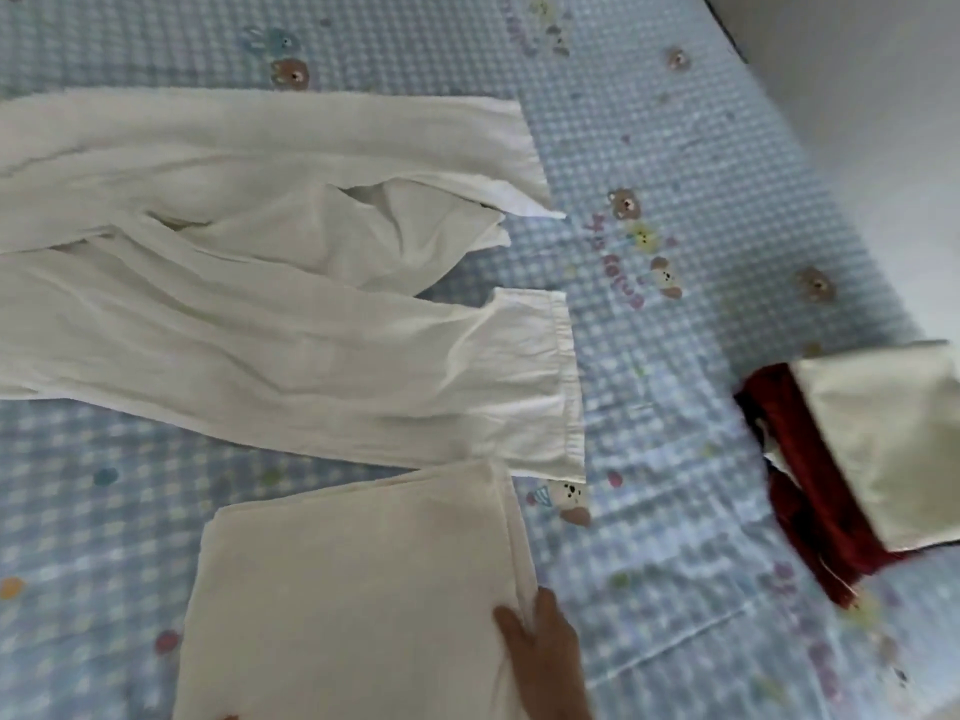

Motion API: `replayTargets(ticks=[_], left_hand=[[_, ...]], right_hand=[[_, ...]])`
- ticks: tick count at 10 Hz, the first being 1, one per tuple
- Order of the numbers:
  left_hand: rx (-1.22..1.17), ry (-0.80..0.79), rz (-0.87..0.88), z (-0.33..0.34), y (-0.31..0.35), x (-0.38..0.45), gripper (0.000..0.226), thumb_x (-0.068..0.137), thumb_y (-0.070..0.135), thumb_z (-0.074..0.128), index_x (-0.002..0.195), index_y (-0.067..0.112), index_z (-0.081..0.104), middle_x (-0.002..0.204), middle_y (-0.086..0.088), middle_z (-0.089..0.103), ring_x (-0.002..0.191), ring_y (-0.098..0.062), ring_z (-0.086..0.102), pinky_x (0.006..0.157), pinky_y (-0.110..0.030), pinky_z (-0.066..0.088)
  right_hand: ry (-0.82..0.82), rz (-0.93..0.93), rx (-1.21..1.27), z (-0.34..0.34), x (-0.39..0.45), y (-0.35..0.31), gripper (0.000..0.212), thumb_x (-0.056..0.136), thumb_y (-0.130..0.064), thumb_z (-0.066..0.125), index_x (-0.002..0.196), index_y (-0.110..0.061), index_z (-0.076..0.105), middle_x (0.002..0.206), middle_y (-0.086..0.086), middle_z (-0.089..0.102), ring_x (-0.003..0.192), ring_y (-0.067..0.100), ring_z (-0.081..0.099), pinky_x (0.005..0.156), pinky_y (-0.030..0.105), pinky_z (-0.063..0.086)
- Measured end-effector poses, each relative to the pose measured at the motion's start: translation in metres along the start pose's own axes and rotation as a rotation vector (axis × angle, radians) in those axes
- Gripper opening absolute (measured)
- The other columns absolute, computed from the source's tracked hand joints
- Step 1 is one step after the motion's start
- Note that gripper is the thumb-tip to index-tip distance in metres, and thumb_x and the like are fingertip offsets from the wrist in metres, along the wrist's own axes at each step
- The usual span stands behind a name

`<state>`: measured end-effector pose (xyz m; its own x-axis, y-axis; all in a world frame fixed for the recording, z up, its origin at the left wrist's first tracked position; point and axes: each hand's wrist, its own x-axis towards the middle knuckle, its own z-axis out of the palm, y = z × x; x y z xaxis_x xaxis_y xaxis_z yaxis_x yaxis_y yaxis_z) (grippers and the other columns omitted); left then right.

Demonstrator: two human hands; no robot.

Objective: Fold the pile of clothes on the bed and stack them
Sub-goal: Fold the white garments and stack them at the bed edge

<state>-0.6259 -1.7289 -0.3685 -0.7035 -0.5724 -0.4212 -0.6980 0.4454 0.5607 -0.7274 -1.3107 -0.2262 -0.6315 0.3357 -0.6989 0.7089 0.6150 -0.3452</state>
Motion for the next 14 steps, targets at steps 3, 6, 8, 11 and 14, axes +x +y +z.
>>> replayTargets(ticks=[3,6,8,11,14], left_hand=[[-0.162,-0.203,0.047,0.066,0.249,-0.101,0.060,0.080,0.053,0.064,0.105,-0.001,0.064,0.081,-0.020,0.064,0.077,-0.032,0.061,0.070,-0.038,0.047],[-0.429,-0.169,-0.006,0.258,0.561,-0.213,0.024,0.084,0.021,0.068,0.097,0.001,0.064,0.082,-0.016,0.063,0.079,-0.028,0.060,0.065,-0.033,0.042],[-0.589,-0.216,0.054,0.372,0.693,-0.177,0.033,0.083,0.028,0.068,0.100,0.001,0.063,0.092,-0.014,0.068,0.078,-0.027,0.063,0.067,-0.036,0.050],[-0.488,-0.474,-0.121,0.477,0.689,-0.142,0.017,0.091,0.014,0.059,0.102,0.001,0.060,0.092,-0.013,0.065,0.080,-0.026,0.063,0.063,-0.028,0.049],[-0.233,-0.445,-0.025,0.476,0.670,-0.186,0.017,0.088,0.019,0.060,0.099,0.007,0.058,0.097,-0.009,0.066,0.084,-0.021,0.063,0.067,-0.022,0.046]], right_hand=[[0.184,-0.298,0.147,-0.190,0.021,0.029,0.015,0.090,-0.034,0.059,0.096,-0.026,0.049,0.079,-0.013,0.061,0.075,0.003,0.058,0.065,0.008,0.039],[0.393,-0.406,0.123,-0.468,0.211,0.065,0.027,0.088,-0.035,0.062,0.076,-0.015,0.048,0.063,-0.006,0.053,0.055,0.005,0.048,0.049,0.021,0.036],[0.444,-0.445,0.084,-0.579,0.345,0.049,0.030,0.088,-0.037,0.062,0.075,-0.017,0.044,0.068,-0.002,0.047,0.063,0.020,0.045,0.059,0.032,0.036],[0.164,-0.148,-0.057,-0.574,0.479,0.090,0.068,0.088,-0.052,0.054,0.139,-0.012,0.031,0.129,0.014,0.052,0.099,0.029,0.055,0.073,0.030,0.040],[0.259,-0.101,-0.106,-0.582,0.449,0.121,0.050,0.085,-0.033,0.067,0.116,0.002,0.051,0.107,0.023,0.062,0.095,0.038,0.061,0.082,0.042,0.049]])
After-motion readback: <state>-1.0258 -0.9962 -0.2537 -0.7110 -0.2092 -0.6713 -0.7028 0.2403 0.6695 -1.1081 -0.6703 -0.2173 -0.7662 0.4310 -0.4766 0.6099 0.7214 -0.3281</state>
